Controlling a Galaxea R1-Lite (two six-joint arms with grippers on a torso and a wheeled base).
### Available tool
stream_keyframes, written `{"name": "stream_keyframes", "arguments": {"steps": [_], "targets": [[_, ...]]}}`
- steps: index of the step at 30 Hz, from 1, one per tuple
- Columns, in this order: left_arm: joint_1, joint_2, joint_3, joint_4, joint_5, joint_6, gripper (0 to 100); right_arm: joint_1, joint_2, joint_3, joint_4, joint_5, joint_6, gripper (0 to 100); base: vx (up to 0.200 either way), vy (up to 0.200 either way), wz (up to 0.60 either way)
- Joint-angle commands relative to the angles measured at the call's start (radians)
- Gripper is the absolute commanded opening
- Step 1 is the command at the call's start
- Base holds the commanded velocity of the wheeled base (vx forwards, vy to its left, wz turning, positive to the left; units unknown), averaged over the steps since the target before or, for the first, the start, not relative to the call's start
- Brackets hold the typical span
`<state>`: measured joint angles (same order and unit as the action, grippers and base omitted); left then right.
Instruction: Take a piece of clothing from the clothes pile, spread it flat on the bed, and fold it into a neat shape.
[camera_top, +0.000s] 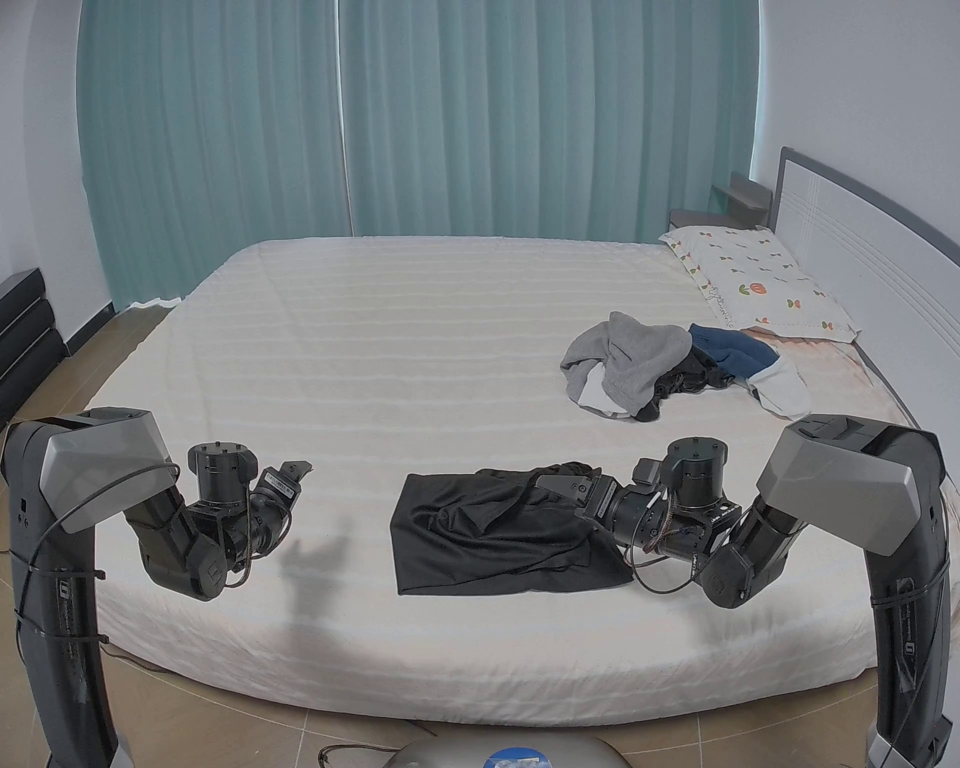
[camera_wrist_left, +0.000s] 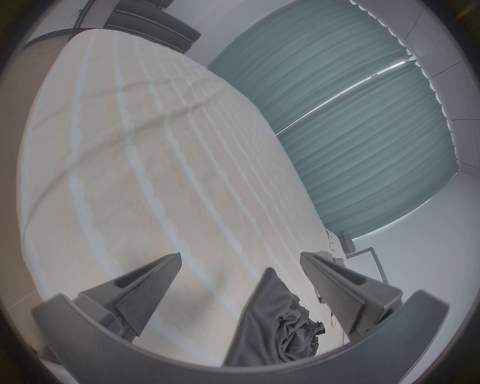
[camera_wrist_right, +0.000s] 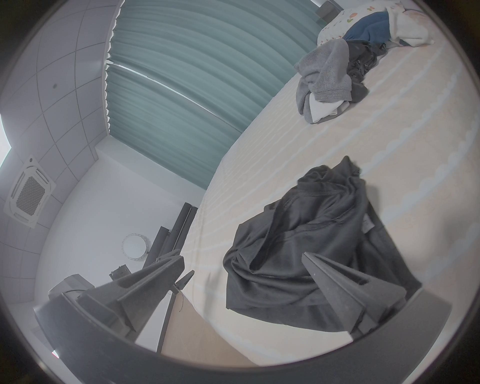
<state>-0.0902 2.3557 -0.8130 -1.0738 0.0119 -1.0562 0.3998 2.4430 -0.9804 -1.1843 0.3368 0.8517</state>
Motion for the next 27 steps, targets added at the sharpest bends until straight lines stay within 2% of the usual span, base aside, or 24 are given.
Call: {"name": "stream_keyframes", "arguments": {"steps": [1, 8, 10, 17, 19, 24, 27], "targets": [[-0.003, 0.023, 0.034, -0.029, 0.003, 0.010, 100, 0.007, 0.010, -0.014, 0.000, 0.001, -0.003, 100, 0.000, 0.200, 0.00], [-0.013, 0.046, 0.034, -0.052, 0.034, 0.054, 100, 0.011, 0.021, -0.003, 0.000, 0.001, -0.060, 100, 0.000, 0.029, 0.00], [-0.016, 0.056, 0.026, -0.052, 0.045, 0.058, 100, 0.021, 0.034, 0.002, 0.000, -0.002, -0.114, 100, 0.000, 0.000, 0.00], [-0.019, 0.060, 0.020, -0.052, 0.054, 0.058, 100, 0.039, 0.110, -0.043, -0.002, -0.007, -0.197, 100, 0.000, 0.000, 0.00], [-0.019, 0.060, 0.020, -0.052, 0.054, 0.058, 100, 0.057, 0.145, -0.066, -0.006, -0.045, -0.237, 100, 0.000, 0.000, 0.00], [-0.019, 0.060, 0.020, -0.052, 0.054, 0.058, 100, 0.063, 0.200, -0.142, -0.035, -0.122, -0.260, 100, 0.000, 0.000, 0.00], [-0.019, 0.060, 0.020, -0.052, 0.054, 0.058, 100, 0.063, 0.202, -0.152, -0.038, -0.125, -0.258, 100, 0.000, 0.000, 0.00]]}}
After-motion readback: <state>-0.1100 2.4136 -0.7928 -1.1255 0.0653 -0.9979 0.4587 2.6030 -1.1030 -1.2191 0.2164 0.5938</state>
